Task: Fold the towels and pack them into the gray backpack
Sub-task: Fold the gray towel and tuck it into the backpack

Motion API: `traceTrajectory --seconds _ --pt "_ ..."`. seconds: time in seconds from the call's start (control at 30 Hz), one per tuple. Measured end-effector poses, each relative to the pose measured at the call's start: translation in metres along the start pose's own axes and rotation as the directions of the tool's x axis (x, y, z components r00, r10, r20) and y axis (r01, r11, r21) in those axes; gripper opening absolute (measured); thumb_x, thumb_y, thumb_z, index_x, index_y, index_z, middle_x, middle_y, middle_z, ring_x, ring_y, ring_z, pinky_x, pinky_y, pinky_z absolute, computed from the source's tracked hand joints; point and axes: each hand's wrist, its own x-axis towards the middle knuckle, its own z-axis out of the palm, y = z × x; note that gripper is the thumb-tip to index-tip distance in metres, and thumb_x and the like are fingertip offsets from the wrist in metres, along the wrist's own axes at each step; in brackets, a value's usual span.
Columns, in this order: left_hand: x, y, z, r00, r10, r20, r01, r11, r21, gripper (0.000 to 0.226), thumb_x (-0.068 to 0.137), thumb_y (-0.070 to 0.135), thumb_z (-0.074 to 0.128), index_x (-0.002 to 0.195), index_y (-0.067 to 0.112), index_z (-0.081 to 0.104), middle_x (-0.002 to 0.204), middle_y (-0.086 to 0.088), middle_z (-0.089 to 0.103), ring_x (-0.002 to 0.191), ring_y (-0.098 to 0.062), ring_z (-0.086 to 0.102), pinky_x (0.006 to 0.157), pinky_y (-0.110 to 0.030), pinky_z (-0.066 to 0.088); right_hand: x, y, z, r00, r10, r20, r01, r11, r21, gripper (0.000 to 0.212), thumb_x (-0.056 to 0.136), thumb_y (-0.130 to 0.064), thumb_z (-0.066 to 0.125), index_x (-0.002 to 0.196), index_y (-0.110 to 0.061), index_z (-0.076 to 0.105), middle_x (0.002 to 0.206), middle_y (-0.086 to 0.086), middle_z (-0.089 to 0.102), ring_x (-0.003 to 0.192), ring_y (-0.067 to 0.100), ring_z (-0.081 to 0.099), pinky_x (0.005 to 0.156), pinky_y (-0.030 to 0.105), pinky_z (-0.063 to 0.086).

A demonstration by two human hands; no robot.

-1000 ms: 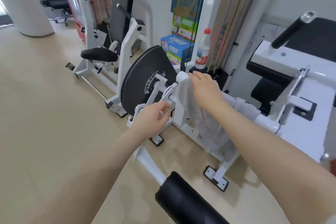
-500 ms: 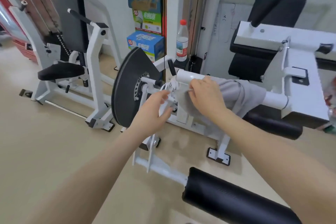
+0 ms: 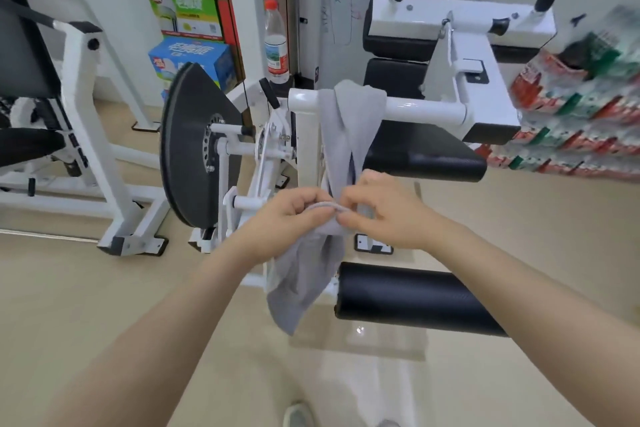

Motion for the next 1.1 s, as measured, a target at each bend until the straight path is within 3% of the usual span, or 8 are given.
traceTrajectory --seconds 0.17,0.3,0.43,0.5,0.6,0.73,0.9,1.1 --pt "-0.025 0.016 0.006 0.992 0.034 0.122 -0.013 0.986 -0.169 0.007 0.072 0.025 0.062 0.072 0.022 0.069 0.068 0.009 0.064 0.064 -0.003 0.057 0.062 -0.013 0.044 -0.019 0.005 0.014 0.946 -0.251 0.205 0.247 0.968 0.048 0.029 0.082 -0.042 0.042 0.068 -0.02 0.053 0.079 -0.019 0.049 0.099 0.009 0.042 0.095 0.027 0.027" --pt "-0.043 0.037 0.021 0.996 0.075 0.041 -0.064 0.975 -0.214 0.007 0.067 0.025 0.063 0.069 0.025 0.07 0.066 0.012 0.064 0.062 0.0 0.056 0.061 -0.011 0.044 -0.046 0.008 0.016 0.946 -0.214 0.245 0.198 0.976 0.09 0.021 0.078 -0.05 0.049 0.069 -0.04 0.033 0.072 -0.015 0.041 0.078 0.002 0.039 0.08 0.016 0.029" --pt "-0.052 0.049 0.072 0.998 0.064 -0.006 -0.064 0.985 -0.16 0.006 0.067 0.021 0.066 0.069 0.024 0.071 0.067 0.011 0.065 0.065 0.0 0.056 0.063 -0.011 0.044 -0.085 0.023 0.019 0.927 -0.199 0.319 0.174 0.979 0.105 0.019 0.089 -0.02 0.056 0.074 -0.013 0.047 0.072 0.002 0.046 0.069 0.016 0.044 0.068 0.025 0.035" --pt "-0.051 0.05 0.104 0.996 0.037 -0.08 -0.042 0.997 -0.066 0.014 0.075 0.011 0.068 0.07 0.024 0.07 0.068 0.013 0.064 0.066 0.002 0.056 0.065 -0.009 0.044 -0.11 0.041 0.02 0.957 -0.125 0.261 0.101 0.989 0.103 0.017 0.092 -0.013 0.048 0.077 -0.005 0.052 0.073 0.004 0.052 0.07 0.02 0.049 0.066 0.03 0.036" --pt "-0.044 0.043 0.151 0.967 0.094 -0.239 -0.008 0.942 0.336 0.007 0.081 0.018 0.063 0.077 0.02 0.068 0.072 0.013 0.061 0.072 0.003 0.055 0.069 -0.006 0.039 -0.161 0.077 0.018 0.995 0.103 0.019 -0.104 0.943 0.317 0.019 0.095 -0.011 0.042 0.086 -0.019 0.057 0.075 -0.012 0.055 0.071 0.003 0.05 0.064 0.024 0.038" --pt "-0.019 0.032 0.223 0.967 0.143 -0.212 0.035 0.746 0.665 0.006 0.08 0.017 0.053 0.081 0.017 0.06 0.079 0.003 0.052 0.08 -0.012 0.053 0.071 -0.023 0.039 -0.233 0.113 0.006 0.898 0.371 -0.239 -0.241 0.866 0.437 0.023 0.095 -0.011 0.042 0.098 -0.014 0.064 0.094 -0.002 0.063 0.088 0.012 0.053 0.069 0.02 0.039" --pt "0.029 0.052 0.336 0.996 0.082 -0.021 -0.05 0.773 0.632 0.023 0.081 0.03 0.063 0.098 0.021 0.052 0.1 0.004 0.059 0.095 -0.014 0.055 0.083 -0.031 0.046 -0.306 0.144 -0.012 0.861 0.437 -0.259 -0.32 0.863 0.392 0.018 0.091 -0.021 0.047 0.082 -0.023 0.062 0.07 -0.01 0.059 0.075 0.016 0.054 0.063 0.032 0.043" --pt "0.104 0.077 0.425 0.976 0.184 0.115 -0.216 0.769 0.602 0.02 0.091 0.028 0.053 0.108 0.017 0.057 0.105 0.0 0.065 0.098 -0.017 0.058 0.084 -0.034 0.047 -0.371 0.209 -0.048 0.738 0.565 -0.37 -0.428 0.815 0.391 0.012 0.092 -0.025 0.053 0.081 -0.026 0.057 0.065 -0.011 0.052 0.066 0.013 0.045 0.057 0.019 0.033"
